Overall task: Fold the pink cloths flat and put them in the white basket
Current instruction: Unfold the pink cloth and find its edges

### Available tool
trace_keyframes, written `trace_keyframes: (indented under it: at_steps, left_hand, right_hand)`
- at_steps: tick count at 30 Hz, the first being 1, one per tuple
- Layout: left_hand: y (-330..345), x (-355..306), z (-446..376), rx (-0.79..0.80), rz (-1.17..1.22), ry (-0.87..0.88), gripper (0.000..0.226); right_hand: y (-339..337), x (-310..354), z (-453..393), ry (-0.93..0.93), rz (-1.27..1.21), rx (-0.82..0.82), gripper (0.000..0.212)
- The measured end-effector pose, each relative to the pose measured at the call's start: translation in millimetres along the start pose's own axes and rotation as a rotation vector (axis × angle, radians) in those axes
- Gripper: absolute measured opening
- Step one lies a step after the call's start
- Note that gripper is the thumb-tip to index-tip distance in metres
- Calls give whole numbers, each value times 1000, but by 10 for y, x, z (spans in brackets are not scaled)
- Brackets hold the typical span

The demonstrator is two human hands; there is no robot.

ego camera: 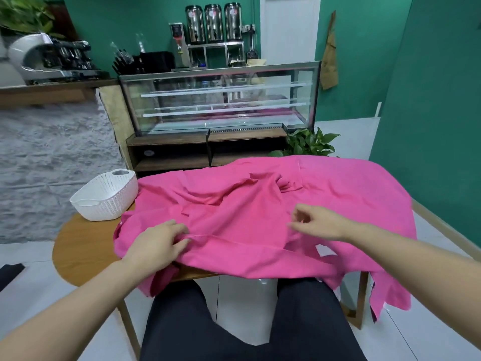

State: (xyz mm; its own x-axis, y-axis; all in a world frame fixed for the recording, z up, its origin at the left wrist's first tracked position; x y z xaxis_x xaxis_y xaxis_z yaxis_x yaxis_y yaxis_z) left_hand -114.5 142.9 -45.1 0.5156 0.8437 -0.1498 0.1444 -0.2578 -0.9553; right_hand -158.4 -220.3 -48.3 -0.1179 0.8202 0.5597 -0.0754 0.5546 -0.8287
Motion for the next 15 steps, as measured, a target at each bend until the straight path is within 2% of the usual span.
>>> trace_keyframes:
  at_steps: [3,4,5,7,8,10,11,15]
  left_hand:
    - [-33,-112,14,-52,54,5,10]
    - [-44,-144,18,-68,66,2,13]
    - [-54,-169,15,-79,75,1,17]
    - [-52,-177,-6,-62,93,3,24]
    - [-64,-178,-18,-48,101,-1,27]
    - [-109,-187,-19,-39,97,2,44]
    - [-136,-201,-7,-29,65,10,56]
    - [-175,-227,85,131,-198,35,81]
  right_hand:
    - [378,128,112,-40,240,163,67]
    - [496,158,124,-82,364,188,74]
    - [597,175,112,-123,480,193,70]
    - [723,204,77,-177,641,157,41]
    - [751,221,67,-188,646,135,26]
    - [773,240,52,-175,520,94,7]
    - [756,249,43,-148,409,64,4]
    - [507,190,-14,123,-73,-181,21]
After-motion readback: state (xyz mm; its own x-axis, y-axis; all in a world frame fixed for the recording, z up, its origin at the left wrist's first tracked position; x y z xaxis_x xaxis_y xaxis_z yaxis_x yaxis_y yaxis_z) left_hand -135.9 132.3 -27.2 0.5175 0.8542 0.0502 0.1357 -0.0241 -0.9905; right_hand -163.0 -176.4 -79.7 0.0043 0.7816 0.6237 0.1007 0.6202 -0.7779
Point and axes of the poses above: each hand's wrist, its own z-axis away from the middle knuckle, its own y-axis out of the palm, x = y × z, the point moved 5 cm from there along -z, towards the middle knuckle
